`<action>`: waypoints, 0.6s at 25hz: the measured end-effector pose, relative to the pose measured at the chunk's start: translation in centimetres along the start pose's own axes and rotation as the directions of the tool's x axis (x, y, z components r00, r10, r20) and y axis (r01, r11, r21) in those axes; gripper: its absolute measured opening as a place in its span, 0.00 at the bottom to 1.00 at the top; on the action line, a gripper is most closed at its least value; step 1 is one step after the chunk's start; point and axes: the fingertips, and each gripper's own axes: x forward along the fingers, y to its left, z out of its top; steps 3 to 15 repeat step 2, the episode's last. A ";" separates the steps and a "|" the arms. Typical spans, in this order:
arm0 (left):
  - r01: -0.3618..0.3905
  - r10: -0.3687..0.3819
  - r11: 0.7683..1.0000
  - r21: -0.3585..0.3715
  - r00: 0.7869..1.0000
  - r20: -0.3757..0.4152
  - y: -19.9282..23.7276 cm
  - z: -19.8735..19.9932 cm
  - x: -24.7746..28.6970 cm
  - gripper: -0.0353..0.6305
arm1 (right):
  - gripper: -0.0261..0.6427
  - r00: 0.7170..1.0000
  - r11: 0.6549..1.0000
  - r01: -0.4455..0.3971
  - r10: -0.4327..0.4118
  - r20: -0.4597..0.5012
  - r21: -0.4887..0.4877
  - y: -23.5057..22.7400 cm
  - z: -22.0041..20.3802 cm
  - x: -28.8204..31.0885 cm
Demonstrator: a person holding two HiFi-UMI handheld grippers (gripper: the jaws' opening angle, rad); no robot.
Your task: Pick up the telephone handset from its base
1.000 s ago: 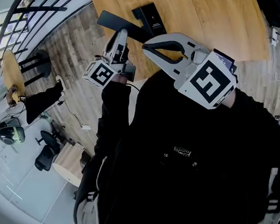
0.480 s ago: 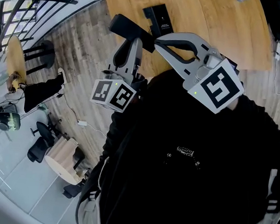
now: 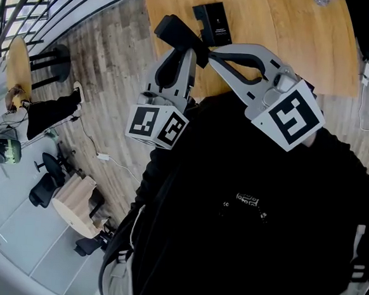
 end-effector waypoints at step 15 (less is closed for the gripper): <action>-0.001 0.001 1.000 -0.003 1.000 0.002 0.0 0.0 -0.1 0.17 | 0.06 1.000 1.000 -0.002 0.002 0.005 -0.001 0.1 0.1 0.0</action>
